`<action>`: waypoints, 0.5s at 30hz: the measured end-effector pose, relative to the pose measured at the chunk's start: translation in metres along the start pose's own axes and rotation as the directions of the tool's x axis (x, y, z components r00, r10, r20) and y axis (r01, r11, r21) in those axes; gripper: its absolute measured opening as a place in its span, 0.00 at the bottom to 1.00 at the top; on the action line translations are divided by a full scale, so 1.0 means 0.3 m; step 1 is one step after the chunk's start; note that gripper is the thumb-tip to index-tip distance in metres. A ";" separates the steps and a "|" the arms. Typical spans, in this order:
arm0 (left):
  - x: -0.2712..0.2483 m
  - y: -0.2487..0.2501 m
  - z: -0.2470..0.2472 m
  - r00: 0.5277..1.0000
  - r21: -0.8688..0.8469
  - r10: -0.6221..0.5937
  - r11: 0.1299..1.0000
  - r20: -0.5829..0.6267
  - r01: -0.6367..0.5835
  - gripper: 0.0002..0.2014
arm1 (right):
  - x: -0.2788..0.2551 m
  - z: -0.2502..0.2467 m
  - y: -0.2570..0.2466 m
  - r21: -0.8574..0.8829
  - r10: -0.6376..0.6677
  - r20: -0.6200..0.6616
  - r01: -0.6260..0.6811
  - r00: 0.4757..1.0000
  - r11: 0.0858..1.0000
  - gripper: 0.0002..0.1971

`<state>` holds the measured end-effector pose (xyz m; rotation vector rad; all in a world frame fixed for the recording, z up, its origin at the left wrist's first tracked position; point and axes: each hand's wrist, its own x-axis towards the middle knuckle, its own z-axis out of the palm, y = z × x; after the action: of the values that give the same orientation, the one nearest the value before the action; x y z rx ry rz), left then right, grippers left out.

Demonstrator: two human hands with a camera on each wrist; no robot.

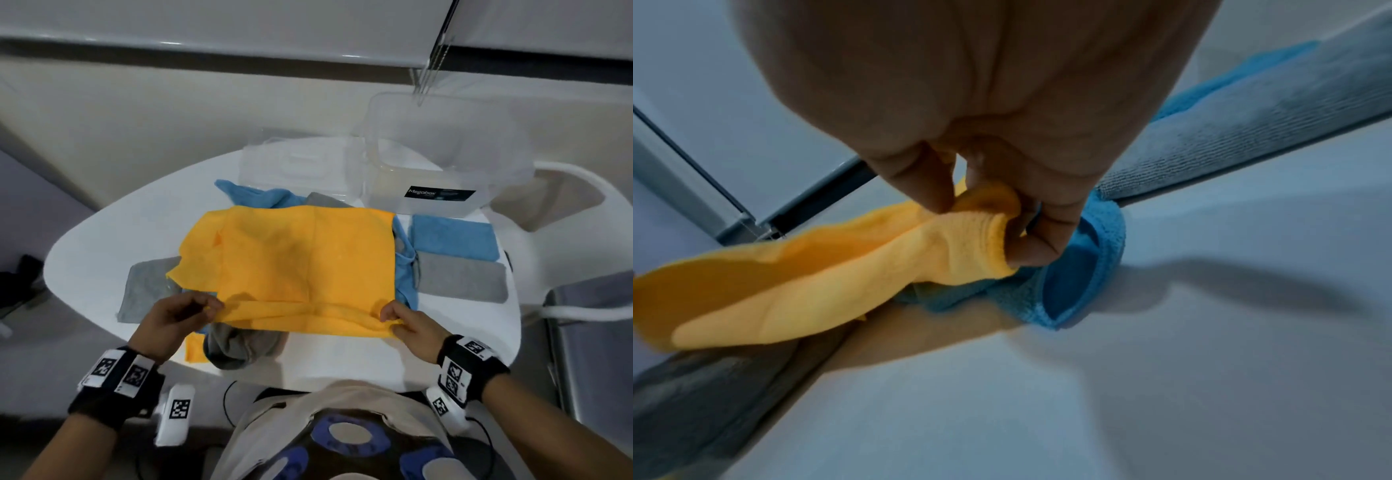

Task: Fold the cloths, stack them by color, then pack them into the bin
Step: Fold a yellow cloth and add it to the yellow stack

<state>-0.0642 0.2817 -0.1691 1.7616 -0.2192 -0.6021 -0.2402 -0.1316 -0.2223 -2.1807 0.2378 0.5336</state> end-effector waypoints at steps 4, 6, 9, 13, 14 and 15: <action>-0.010 -0.020 -0.044 0.996 0.189 -0.015 0.982 0.082 -0.001 0.20 | 0.016 -0.005 0.004 -0.045 -0.021 0.045 0.023 0.999 0.999 0.21; -0.009 -0.029 -0.045 0.999 0.446 -0.026 0.895 0.026 0.012 0.17 | 0.021 -0.012 0.012 -0.045 -0.061 0.021 0.062 0.998 0.997 0.20; -0.007 -0.012 -0.024 0.994 0.542 0.007 0.839 -0.105 0.052 0.10 | 0.028 -0.026 0.019 -0.030 -0.069 -0.001 0.069 0.998 0.997 0.18; 0.010 0.009 -0.021 0.984 0.579 0.056 0.813 -0.171 0.054 0.05 | 0.045 -0.036 0.041 0.191 -0.057 -0.055 0.067 0.997 0.979 0.10; 0.020 0.014 -0.020 0.982 0.582 0.042 0.810 -0.182 0.073 0.03 | 0.051 -0.040 0.046 0.307 -0.024 -0.052 0.039 0.998 0.951 0.06; 0.032 0.021 -0.015 0.981 0.559 0.027 0.824 -0.192 0.087 0.01 | 0.056 -0.045 0.042 0.405 0.015 -0.044 0.004 0.999 0.914 0.04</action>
<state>-0.0526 0.2795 -0.1652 2.3936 -0.2532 -0.4021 -0.2259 -0.1499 -0.2315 -1.7885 0.3475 0.3956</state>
